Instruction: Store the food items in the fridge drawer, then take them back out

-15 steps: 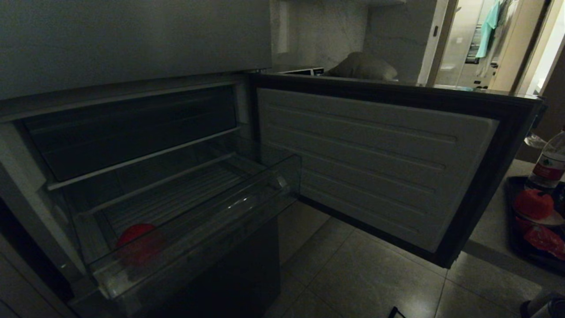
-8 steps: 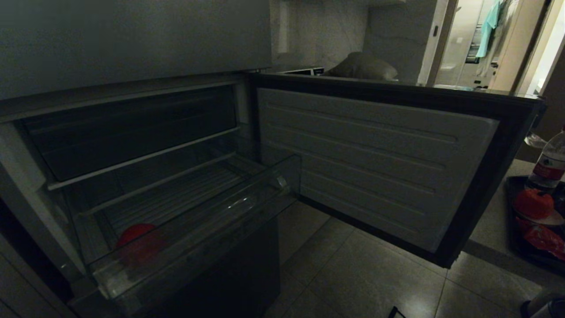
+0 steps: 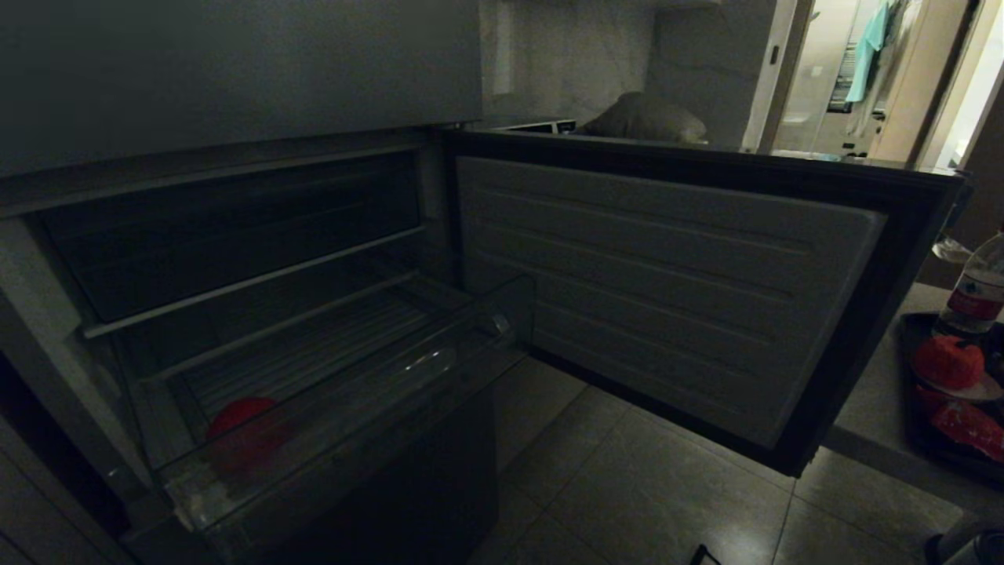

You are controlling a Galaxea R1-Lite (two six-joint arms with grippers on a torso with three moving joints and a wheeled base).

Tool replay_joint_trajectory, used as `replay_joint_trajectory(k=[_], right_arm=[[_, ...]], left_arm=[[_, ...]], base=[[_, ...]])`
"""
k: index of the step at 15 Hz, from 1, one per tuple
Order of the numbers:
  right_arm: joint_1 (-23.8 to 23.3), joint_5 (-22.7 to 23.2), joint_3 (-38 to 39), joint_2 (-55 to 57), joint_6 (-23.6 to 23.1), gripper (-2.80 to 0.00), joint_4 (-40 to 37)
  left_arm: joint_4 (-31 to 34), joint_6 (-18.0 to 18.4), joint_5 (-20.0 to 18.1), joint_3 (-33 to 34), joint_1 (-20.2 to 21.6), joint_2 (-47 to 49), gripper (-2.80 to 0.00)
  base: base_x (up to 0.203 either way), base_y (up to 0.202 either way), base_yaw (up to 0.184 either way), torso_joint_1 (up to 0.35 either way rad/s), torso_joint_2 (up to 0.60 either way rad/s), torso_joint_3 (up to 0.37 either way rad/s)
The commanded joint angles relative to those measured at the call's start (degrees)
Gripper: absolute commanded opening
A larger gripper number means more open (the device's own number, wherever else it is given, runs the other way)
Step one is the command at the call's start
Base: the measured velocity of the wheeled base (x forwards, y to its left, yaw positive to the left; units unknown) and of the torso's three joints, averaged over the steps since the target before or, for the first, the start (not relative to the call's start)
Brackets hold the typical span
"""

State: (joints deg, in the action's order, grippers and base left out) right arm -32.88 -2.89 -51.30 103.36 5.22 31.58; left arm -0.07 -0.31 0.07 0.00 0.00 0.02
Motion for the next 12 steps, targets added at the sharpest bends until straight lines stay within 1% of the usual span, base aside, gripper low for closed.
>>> replay_joint_trajectory(k=[1,6,7,9,12], right_arm=[[0.01,-0.03,-1.73,2.94,-0.07,0.0,0.35],[0.14,0.1,-6.4,9.69,-0.54,0.0,0.41],[0.11,1.02,-6.73,10.79,-1.01,0.0,0.66],[0.03,5.84,-9.08,12.91,-1.41,0.0,0.69],[0.05,7.54,-13.09,16.48,-1.56,0.0,0.72]], left_arm=[[-0.01,-0.04,0.01,0.0,0.0,-0.02,-2.8],[-0.01,-0.04,0.01,0.0,0.0,-0.02,-2.8],[-0.01,-0.04,0.01,0.0,0.0,-0.02,-2.8],[-0.01,-0.04,0.01,0.0,0.0,-0.02,-2.8],[-0.01,-0.04,0.01,0.0,0.0,-0.02,-2.8]], base=[[0.0,0.0,0.0,0.0,0.0,0.0],[0.0,0.0,0.0,0.0,0.0,0.0],[0.0,0.0,0.0,0.0,0.0,0.0],[0.0,0.0,0.0,0.0,0.0,0.0],[0.0,0.0,0.0,0.0,0.0,0.0]])
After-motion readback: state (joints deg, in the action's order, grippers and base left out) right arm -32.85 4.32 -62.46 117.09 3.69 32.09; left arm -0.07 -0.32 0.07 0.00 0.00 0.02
